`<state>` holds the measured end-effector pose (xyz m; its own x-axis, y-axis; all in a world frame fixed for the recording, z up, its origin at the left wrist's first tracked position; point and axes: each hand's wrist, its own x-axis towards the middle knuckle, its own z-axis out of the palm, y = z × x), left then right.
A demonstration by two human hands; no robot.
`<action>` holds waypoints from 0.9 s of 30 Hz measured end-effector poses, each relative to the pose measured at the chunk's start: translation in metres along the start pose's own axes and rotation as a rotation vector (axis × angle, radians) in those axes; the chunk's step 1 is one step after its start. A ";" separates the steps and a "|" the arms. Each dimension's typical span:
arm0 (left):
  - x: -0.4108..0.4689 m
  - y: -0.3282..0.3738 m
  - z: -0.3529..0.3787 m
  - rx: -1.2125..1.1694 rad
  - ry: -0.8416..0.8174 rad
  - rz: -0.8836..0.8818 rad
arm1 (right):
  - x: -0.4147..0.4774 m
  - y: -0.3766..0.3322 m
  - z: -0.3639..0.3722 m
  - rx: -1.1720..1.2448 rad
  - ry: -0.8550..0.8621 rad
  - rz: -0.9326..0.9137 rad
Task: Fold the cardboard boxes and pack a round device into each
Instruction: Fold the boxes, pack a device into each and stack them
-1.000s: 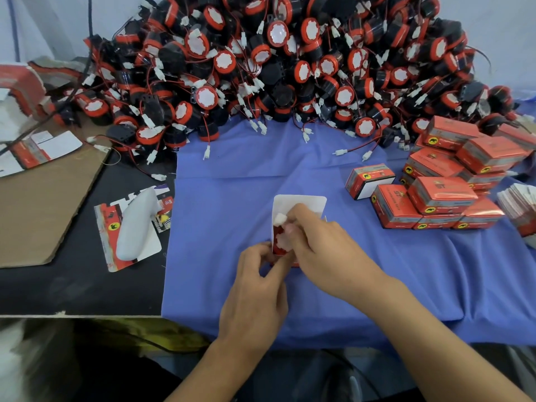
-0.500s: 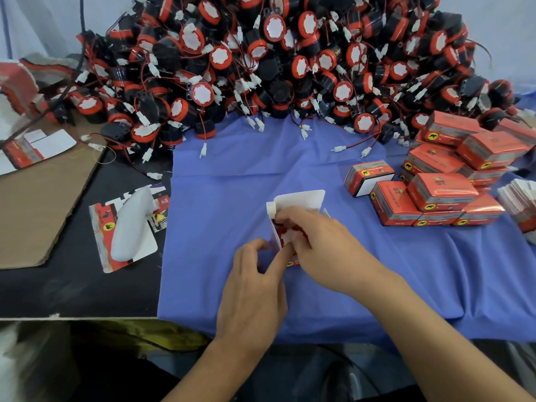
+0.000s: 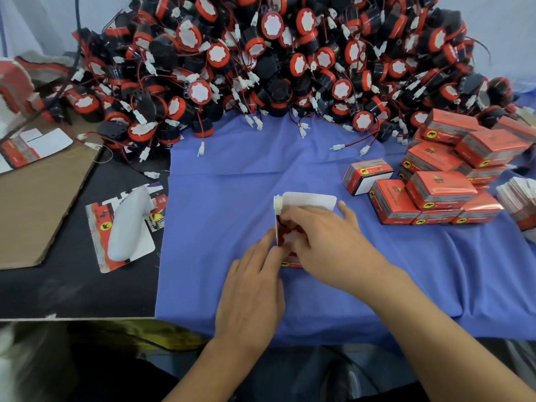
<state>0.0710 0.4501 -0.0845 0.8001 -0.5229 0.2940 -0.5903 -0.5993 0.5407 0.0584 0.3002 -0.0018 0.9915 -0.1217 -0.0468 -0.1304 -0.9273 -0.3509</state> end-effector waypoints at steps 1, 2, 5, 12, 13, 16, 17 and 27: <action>0.000 0.000 -0.001 -0.017 0.006 -0.006 | 0.001 0.000 0.001 0.001 0.017 0.002; -0.001 0.001 -0.001 -0.032 0.018 -0.007 | 0.001 0.001 0.003 0.003 0.037 0.006; -0.001 0.002 -0.002 -0.063 0.057 -0.013 | 0.002 0.004 0.009 0.007 0.072 0.015; -0.003 0.002 0.002 -0.017 0.150 -0.021 | 0.000 0.008 0.016 0.003 0.106 -0.017; -0.002 0.002 0.003 -0.010 0.157 -0.019 | -0.001 0.008 0.017 0.014 0.119 -0.024; -0.003 0.001 0.006 0.005 0.161 -0.032 | -0.002 0.011 0.020 0.043 0.163 -0.047; -0.003 0.000 0.006 0.008 0.160 -0.039 | -0.002 0.013 0.021 0.045 0.173 -0.055; -0.003 -0.005 0.013 0.011 0.184 -0.008 | -0.003 0.022 0.021 -0.022 0.134 -0.110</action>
<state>0.0699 0.4471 -0.0981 0.8100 -0.3993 0.4295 -0.5845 -0.6100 0.5351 0.0522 0.2879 -0.0293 0.9912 -0.0636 0.1161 -0.0223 -0.9449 -0.3266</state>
